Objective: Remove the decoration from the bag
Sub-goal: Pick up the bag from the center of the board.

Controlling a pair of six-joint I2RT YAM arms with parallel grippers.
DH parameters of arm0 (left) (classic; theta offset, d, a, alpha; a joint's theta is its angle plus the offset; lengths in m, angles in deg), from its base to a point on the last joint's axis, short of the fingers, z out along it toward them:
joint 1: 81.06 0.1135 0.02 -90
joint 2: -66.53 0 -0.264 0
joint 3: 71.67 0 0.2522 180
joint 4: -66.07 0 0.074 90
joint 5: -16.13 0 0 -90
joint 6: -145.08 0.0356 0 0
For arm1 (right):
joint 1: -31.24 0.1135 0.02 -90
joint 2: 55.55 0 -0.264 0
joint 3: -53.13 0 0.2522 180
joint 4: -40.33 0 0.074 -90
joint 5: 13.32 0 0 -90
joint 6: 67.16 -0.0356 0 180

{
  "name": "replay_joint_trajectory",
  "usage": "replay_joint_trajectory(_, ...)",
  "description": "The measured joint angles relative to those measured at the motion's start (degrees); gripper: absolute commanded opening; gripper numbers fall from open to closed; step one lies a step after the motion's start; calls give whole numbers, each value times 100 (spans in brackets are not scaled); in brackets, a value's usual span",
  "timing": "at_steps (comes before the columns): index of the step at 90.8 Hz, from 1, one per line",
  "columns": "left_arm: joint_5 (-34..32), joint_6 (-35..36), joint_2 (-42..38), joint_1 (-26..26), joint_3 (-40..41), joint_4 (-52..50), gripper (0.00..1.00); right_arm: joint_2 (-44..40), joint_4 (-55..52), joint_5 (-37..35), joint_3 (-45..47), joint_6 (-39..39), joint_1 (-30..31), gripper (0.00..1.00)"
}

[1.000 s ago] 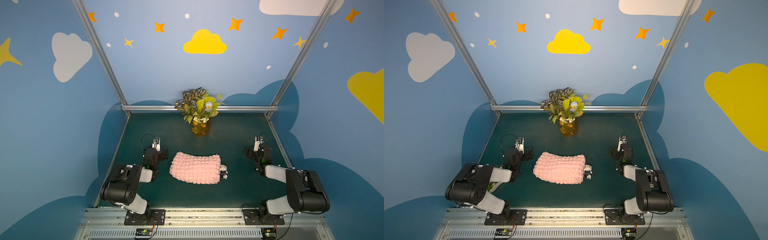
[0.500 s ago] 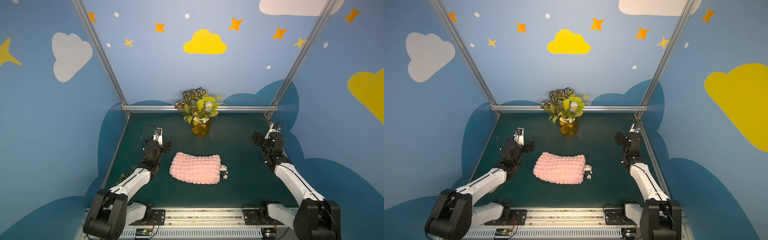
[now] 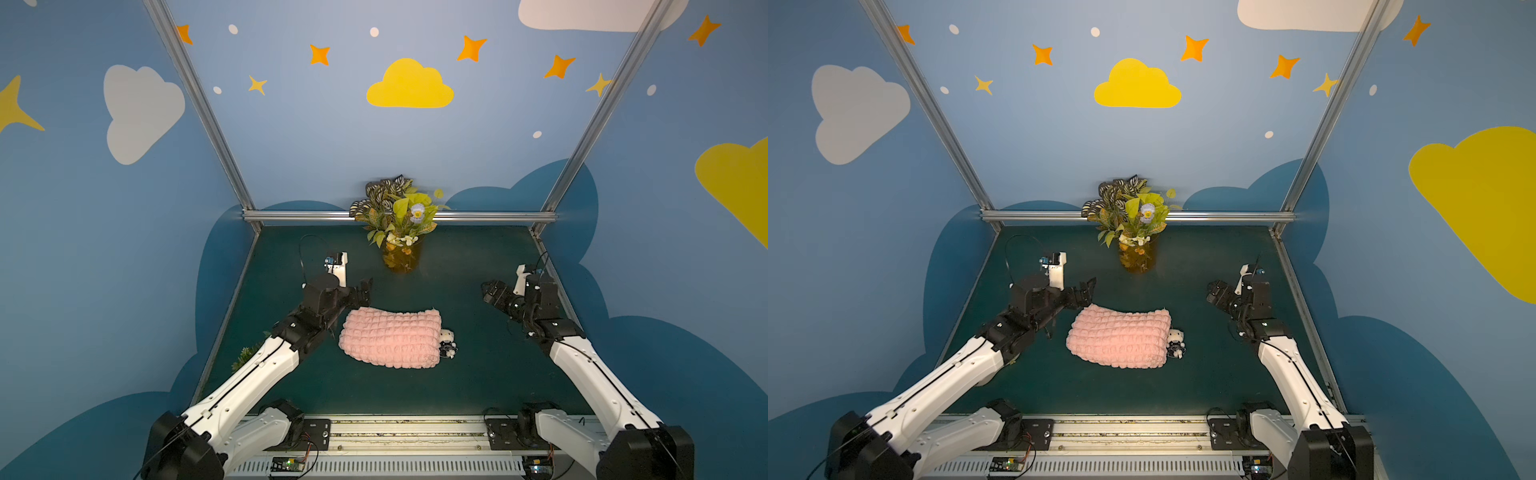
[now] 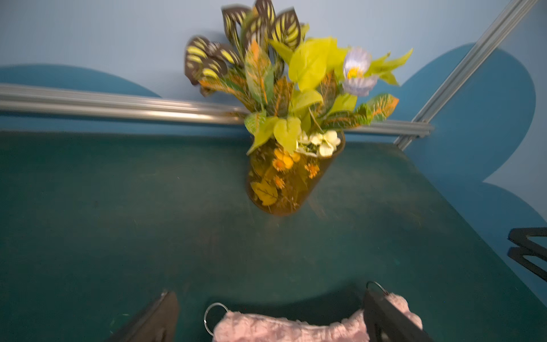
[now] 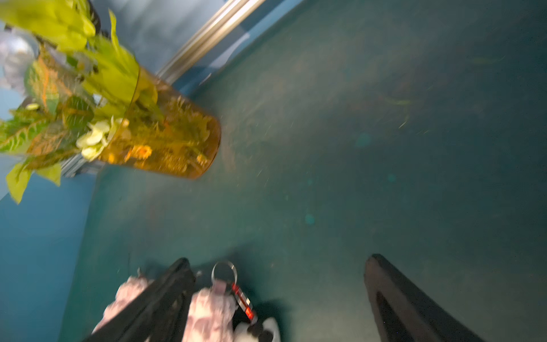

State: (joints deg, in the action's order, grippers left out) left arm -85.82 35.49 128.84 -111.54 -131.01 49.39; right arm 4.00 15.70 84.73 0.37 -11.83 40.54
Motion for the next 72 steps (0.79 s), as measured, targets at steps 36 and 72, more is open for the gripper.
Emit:
replay_joint_trajectory(36,256,-599,1679,-863,-1379,-699,100,409,-20,1014,280,-435,546,88)
replay_joint_trajectory(72,-164,-621,3554,-2127,-2970,-1320,100,59,-448,260,387,-750,487,98)
